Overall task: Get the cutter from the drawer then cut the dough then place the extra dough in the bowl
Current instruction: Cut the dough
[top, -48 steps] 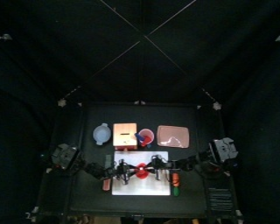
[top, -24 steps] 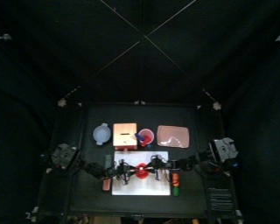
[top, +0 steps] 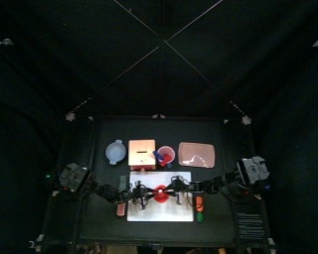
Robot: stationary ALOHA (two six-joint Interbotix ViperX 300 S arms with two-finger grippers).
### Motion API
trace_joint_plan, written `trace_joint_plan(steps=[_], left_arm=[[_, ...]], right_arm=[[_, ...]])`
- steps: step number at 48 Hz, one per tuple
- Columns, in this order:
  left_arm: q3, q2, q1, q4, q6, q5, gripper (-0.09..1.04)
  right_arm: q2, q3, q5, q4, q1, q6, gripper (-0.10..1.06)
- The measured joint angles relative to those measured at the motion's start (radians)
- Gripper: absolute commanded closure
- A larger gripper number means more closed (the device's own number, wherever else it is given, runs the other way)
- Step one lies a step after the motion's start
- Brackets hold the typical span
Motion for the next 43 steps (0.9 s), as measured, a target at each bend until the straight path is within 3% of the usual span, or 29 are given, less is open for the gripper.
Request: trace_joint_plan(steps=[43], left_arm=[[-0.014, 0.018, -0.002, -0.014, 0.000, 0.035, 0.39]], right_arm=[[0.009, -0.008, 0.026, 0.014, 0.003, 0.008, 0.39]])
